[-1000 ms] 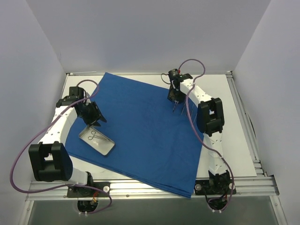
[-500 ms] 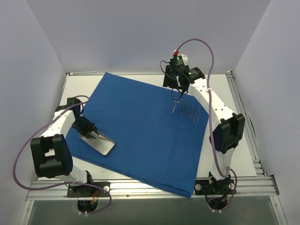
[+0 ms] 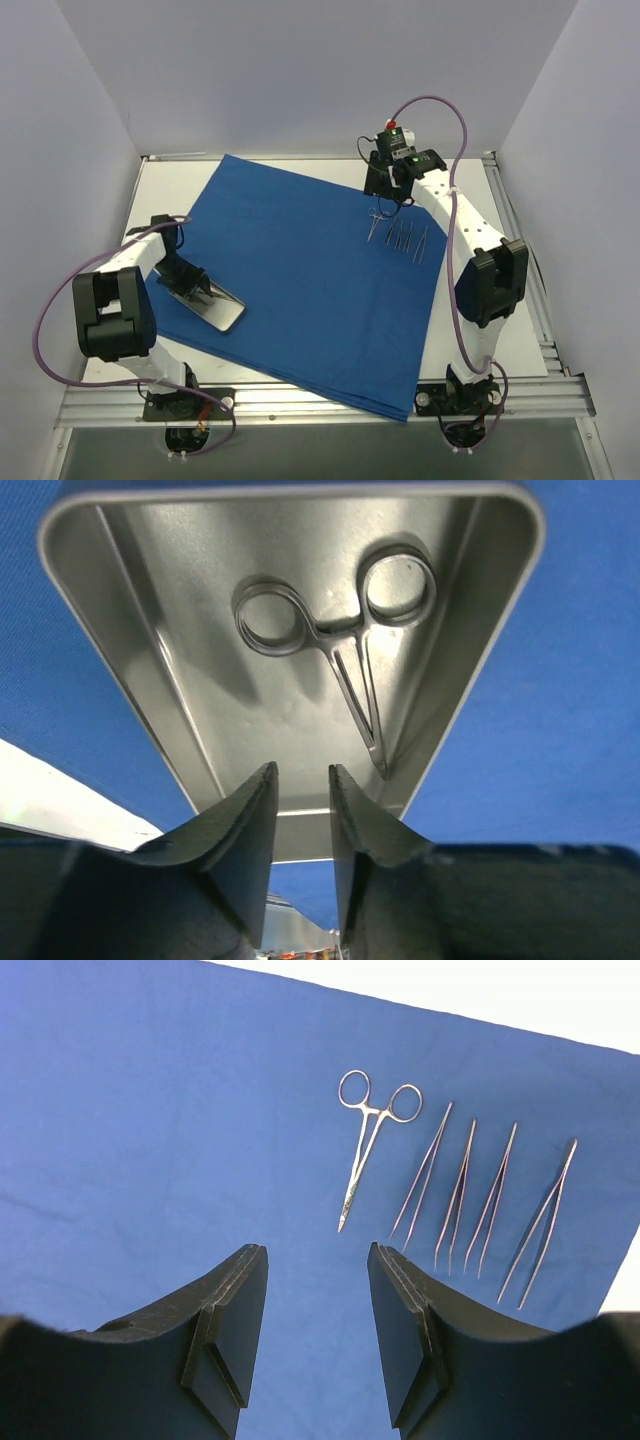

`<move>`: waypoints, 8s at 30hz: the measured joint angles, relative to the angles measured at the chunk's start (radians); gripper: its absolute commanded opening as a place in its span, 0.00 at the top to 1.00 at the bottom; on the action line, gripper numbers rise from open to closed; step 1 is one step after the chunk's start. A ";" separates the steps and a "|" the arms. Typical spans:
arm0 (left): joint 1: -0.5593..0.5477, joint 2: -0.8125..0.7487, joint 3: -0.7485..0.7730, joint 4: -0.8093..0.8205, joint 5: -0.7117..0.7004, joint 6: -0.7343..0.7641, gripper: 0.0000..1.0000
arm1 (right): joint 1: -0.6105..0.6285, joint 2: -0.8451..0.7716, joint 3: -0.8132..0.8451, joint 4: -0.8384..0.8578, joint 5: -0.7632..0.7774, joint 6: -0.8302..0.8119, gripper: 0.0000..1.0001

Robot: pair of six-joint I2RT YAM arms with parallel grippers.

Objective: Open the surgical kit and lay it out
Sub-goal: Pick up the medical item from the container, then place the medical item in the surgical kit.

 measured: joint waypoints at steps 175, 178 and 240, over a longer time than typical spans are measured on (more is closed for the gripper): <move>-0.327 -0.312 0.028 1.204 0.840 -0.239 0.98 | 0.136 0.035 -0.364 1.610 -1.233 0.923 0.66; -0.328 -0.315 0.027 1.204 0.842 -0.239 0.98 | 0.136 0.035 -0.369 1.596 -1.232 0.909 0.61; -0.346 -0.441 0.008 0.971 0.803 -0.094 0.51 | 0.167 -0.002 -0.448 1.616 -1.193 0.890 1.00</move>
